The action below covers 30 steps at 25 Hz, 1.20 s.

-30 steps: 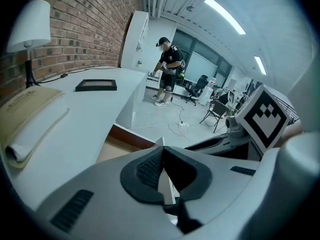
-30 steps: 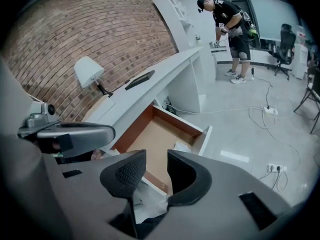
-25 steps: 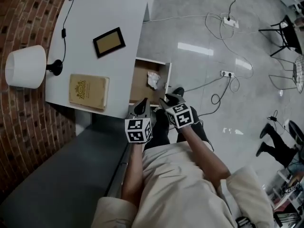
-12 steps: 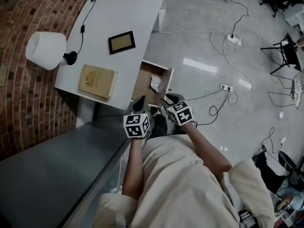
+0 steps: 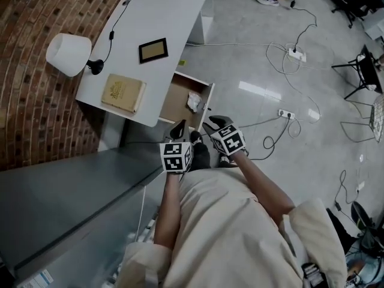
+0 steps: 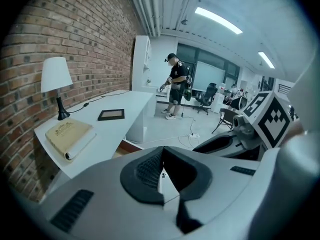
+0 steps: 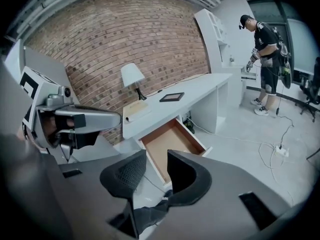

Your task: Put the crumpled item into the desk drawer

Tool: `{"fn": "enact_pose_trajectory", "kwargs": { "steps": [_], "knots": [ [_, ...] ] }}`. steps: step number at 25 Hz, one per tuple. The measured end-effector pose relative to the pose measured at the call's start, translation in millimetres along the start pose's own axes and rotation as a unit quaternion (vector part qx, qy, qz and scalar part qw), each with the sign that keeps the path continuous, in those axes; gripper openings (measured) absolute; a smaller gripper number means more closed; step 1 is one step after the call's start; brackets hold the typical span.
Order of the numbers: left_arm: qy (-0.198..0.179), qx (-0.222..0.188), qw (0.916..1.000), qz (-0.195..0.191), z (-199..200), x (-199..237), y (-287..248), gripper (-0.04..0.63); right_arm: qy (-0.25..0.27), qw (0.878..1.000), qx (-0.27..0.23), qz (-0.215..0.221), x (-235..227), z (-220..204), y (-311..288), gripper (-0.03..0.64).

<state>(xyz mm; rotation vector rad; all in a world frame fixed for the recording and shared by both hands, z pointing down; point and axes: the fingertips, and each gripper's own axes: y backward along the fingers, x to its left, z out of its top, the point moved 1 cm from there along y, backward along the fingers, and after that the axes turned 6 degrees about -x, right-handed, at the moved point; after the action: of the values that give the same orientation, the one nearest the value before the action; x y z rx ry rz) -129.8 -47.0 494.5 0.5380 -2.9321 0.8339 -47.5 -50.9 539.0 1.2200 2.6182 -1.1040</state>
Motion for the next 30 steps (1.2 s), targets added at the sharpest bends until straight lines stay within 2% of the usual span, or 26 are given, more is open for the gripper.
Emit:
{"fn": "enact_pose_trajectory", "kwargs": {
  "steps": [9,15,20,30],
  "knots": [
    [0.024,-0.031,0.9982,0.045,-20.1,-28.8,38.4,0.017,0.035,0.999,-0.034,0.01,5.1,-21.7,35.1,0.152],
    [0.029,-0.031,0.998,0.046,-40.3,-45.5,50.7,0.017,0.034,0.998,-0.048,0.003,2.3,-27.8,49.8,0.12],
    [0.026,-0.038,0.9976,0.052,-36.6,-43.8,53.2,0.017,0.049,0.998,-0.047,0.013,8.4,-33.8,55.4,0.11],
    [0.019,-0.037,0.998,0.048,-35.7,-48.2,50.8,0.017,0.056,0.996,-0.064,0.017,9.7,-26.1,59.3,0.035]
  ]
}}
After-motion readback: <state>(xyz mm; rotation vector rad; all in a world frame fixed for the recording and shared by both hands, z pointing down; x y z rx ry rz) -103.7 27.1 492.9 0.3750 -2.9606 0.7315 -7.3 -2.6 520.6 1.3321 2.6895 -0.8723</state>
